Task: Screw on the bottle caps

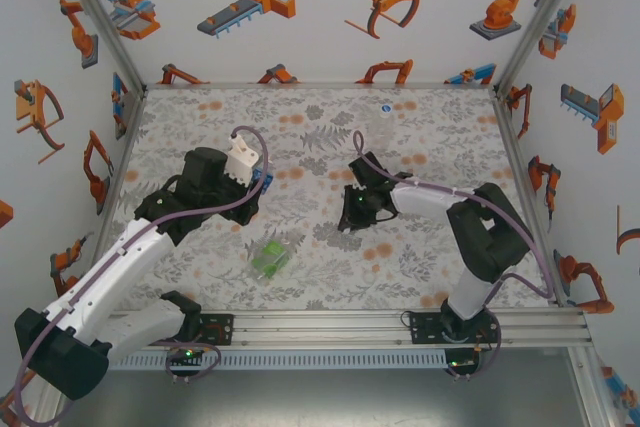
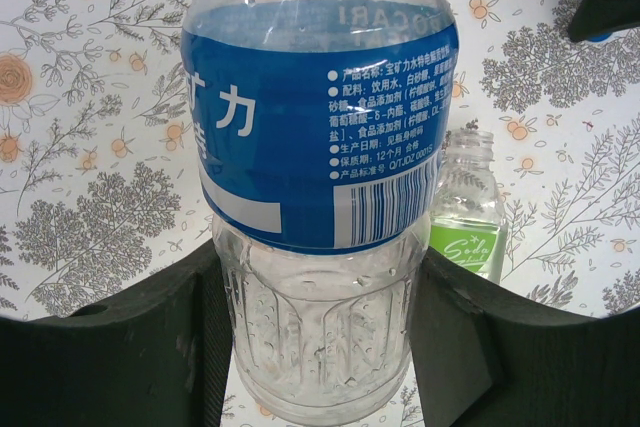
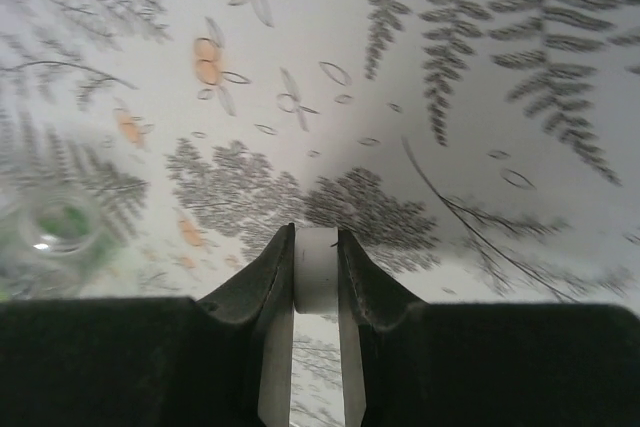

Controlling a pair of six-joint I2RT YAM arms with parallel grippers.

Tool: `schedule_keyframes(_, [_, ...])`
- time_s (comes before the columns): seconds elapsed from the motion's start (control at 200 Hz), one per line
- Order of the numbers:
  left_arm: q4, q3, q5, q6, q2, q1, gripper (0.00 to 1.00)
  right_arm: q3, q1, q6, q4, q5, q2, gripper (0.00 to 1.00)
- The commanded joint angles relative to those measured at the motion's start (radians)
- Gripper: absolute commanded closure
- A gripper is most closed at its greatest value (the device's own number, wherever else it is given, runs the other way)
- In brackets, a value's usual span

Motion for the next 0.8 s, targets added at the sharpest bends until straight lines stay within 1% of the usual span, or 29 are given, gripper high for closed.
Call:
schedule_keyframes(0.0, [0.008, 0.008, 0.001, -0.011, 0.003, -0.002, 0.99, -0.075, -0.034, 0.117, 0.243, -0.199, -0.008, 0.79])
schedule_keyframes(0.095, [0.009, 0.008, 0.003, -0.011, 0.005, -0.002, 1.00, -0.131, -0.062, 0.143, 0.289, -0.219, -0.007, 0.77])
schedule_keyframes(0.22, [0.010, 0.009, 0.007, -0.011, 0.010, -0.002, 1.00, -0.186, -0.096, 0.128, 0.240, -0.182, -0.040, 0.73])
schedule_keyframes(0.33, [0.010, 0.010, 0.011, -0.010, 0.015, -0.002, 0.99, -0.189, -0.105, 0.067, 0.099, -0.089, -0.084, 0.64])
schedule_keyframes(0.476, [0.011, 0.013, 0.013, -0.009, 0.020, -0.001, 1.00, -0.157, -0.105, -0.010, -0.065, 0.020, -0.126, 0.59])
schedule_keyframes(0.616, [0.008, 0.012, 0.015, -0.011, 0.017, -0.002, 1.00, -0.118, -0.096, -0.069, -0.151, 0.089, -0.170, 0.58])
schedule_keyframes(0.791, [0.008, 0.013, 0.012, -0.009, 0.016, -0.002, 1.00, -0.075, -0.041, -0.129, -0.174, 0.215, -0.221, 0.59])
